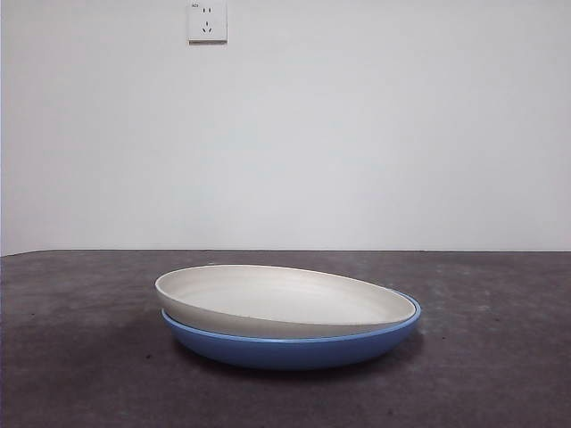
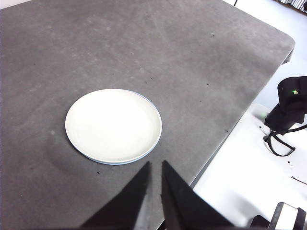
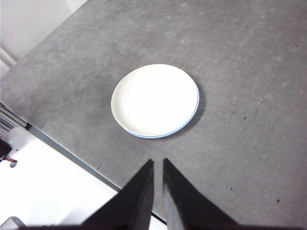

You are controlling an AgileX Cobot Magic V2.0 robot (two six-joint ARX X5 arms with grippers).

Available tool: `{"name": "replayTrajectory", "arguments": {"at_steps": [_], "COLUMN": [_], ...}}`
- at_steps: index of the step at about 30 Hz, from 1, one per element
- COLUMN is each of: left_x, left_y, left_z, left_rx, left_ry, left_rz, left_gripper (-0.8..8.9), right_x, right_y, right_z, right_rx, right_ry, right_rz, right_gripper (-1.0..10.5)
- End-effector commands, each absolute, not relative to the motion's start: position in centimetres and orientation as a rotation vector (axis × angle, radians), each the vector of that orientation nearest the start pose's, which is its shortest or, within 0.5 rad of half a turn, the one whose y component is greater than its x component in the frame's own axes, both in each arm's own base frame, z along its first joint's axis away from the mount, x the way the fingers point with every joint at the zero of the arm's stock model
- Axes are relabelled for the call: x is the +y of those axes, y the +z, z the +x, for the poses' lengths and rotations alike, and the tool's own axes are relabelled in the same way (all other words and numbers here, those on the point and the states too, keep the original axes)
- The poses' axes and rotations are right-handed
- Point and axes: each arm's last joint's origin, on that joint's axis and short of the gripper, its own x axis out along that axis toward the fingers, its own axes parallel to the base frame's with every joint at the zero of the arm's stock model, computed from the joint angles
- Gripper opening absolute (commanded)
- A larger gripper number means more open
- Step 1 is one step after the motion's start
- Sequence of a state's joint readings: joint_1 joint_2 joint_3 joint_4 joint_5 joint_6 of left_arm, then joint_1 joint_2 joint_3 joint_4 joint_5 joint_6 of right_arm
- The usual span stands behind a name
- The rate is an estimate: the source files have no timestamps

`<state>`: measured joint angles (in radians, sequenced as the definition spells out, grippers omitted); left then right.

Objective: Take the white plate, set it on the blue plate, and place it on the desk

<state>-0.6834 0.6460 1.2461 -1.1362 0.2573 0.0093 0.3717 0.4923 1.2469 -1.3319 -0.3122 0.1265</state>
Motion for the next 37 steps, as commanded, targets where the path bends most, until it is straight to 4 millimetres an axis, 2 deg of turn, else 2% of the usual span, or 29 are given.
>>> {"name": "replayTrajectory", "arguments": {"at_steps": [1,12,17,22,24,27,32,37], "left_x": [-4.4,-4.3,-3.7,-2.3,-2.0,-1.7,-1.1,-0.7], "left_y": [40.5,40.5,40.1,38.8,37.6,34.8,28.1,22.1], "left_z": [4.2,4.2,4.8,4.5,4.3,4.7,6.9,8.8], "left_rx": [0.528,0.522,0.543,0.518,0.459,0.318,0.103,0.036], "left_ry": [-0.925,-0.906,-0.813,-0.618,-0.559,-0.485,-0.314,-0.225], "left_rz": [0.122,0.120,0.052,0.000,0.003,0.022,0.037,-0.014], "left_gripper": [0.20,0.20,0.20,0.20,0.20,0.20,0.20,0.20], "right_x": [1.0,1.0,1.0,1.0,1.0,1.0,1.0,1.0], "right_y": [39.3,39.3,39.3,39.3,39.3,39.3,39.3,39.3], "right_z": [0.0,0.0,0.0,0.0,0.0,0.0,0.0,0.0], "right_rx": [0.596,0.596,0.596,0.596,0.596,0.596,0.596,0.596], "right_ry": [0.640,0.640,0.640,0.640,0.640,0.640,0.640,0.640], "right_rz": [0.087,0.087,0.087,0.087,0.087,0.087,0.087,0.087], "right_gripper": [0.2,0.2,0.2,0.2,0.2,0.2,0.2,0.2]}}
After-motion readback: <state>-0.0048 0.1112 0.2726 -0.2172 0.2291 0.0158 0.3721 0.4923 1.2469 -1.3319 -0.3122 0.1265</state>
